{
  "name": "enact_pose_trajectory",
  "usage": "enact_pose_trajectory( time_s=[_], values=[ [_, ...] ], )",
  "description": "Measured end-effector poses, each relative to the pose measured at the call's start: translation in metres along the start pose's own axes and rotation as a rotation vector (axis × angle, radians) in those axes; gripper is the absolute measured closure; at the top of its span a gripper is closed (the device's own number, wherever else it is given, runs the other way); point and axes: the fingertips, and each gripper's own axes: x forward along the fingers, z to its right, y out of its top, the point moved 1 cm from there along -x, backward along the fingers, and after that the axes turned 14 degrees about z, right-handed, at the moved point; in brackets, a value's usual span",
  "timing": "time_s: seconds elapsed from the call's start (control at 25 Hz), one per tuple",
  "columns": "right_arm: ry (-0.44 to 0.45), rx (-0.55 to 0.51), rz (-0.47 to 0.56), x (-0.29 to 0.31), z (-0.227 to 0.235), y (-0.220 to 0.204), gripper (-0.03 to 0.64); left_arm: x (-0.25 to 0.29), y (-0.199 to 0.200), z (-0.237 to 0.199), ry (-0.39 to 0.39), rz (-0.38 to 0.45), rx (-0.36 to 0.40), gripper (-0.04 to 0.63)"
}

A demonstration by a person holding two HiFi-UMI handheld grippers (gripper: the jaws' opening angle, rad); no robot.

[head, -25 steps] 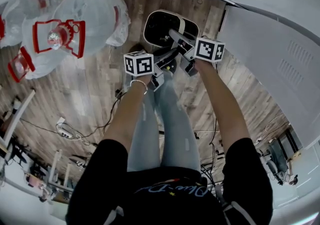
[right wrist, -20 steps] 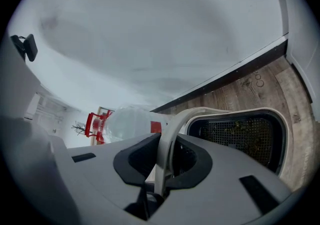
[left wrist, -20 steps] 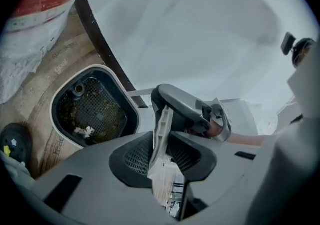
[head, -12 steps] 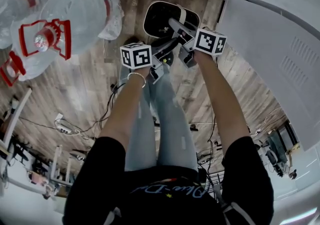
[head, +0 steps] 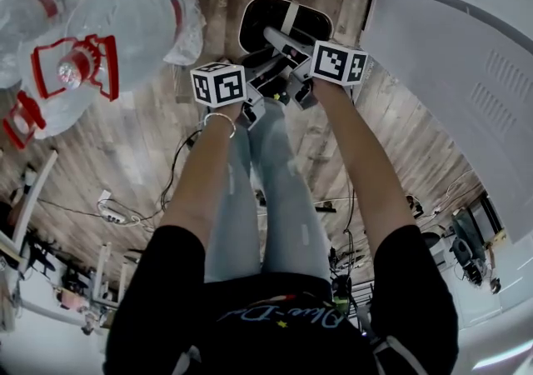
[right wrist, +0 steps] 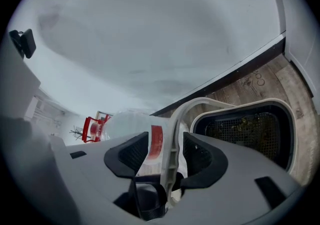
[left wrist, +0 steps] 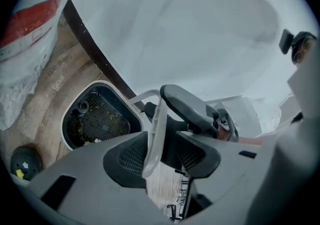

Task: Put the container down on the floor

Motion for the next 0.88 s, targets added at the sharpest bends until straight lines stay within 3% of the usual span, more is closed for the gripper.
enact_pose_trajectory(
  time_s=[0.32,0.88],
  values=[
    [-0.024,0.003,-0.002,0.009,-0.004,-0.013,0.425,-0.019,0.017,-0.026,0.09,0.018,0.046,0.39],
    [-0.059,0.013,0.039,-0.002,0.002,-0.006,0.425,-0.051,0.031,-0.058,0.216,-0.028,0.136,0.376]
  ],
)
